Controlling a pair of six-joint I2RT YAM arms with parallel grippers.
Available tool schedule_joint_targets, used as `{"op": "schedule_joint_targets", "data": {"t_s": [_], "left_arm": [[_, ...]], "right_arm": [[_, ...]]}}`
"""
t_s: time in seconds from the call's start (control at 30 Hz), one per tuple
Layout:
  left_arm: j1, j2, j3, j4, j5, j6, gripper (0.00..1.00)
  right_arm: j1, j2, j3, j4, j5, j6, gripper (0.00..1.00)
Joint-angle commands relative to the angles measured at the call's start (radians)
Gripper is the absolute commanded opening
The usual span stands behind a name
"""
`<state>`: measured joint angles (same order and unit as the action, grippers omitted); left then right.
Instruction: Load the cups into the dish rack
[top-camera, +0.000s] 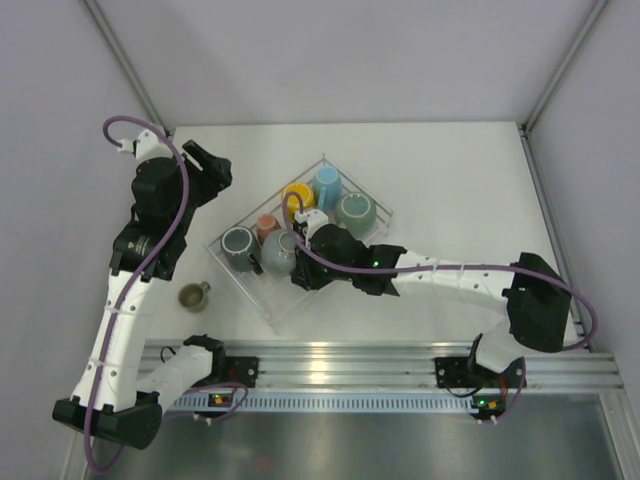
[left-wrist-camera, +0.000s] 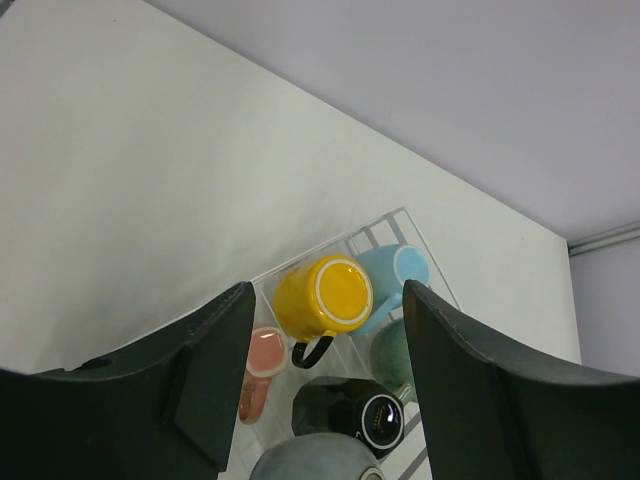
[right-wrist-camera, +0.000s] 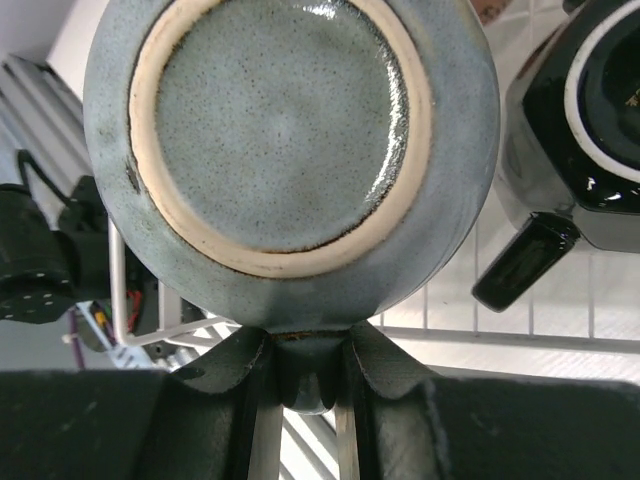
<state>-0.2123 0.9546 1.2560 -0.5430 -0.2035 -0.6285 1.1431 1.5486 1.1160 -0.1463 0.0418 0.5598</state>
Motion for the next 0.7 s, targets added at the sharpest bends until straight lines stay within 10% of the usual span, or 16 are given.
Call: {"op": "schedule_joint_targets", "data": {"t_s": [0.0,0.67], "left_arm": [[0.004,-0.002,0.031,0.011,-0.010,0.006,0.66],[0.004,-0.004,0.039,0.011,-0.014,0.013,0.67]], "right_arm": [[0.018,0.004,0.100,0.088,0.072,-0.060,0.00],[0.026,0.165,0.180,-0.053,0.217,-0.087,0.00]]}}
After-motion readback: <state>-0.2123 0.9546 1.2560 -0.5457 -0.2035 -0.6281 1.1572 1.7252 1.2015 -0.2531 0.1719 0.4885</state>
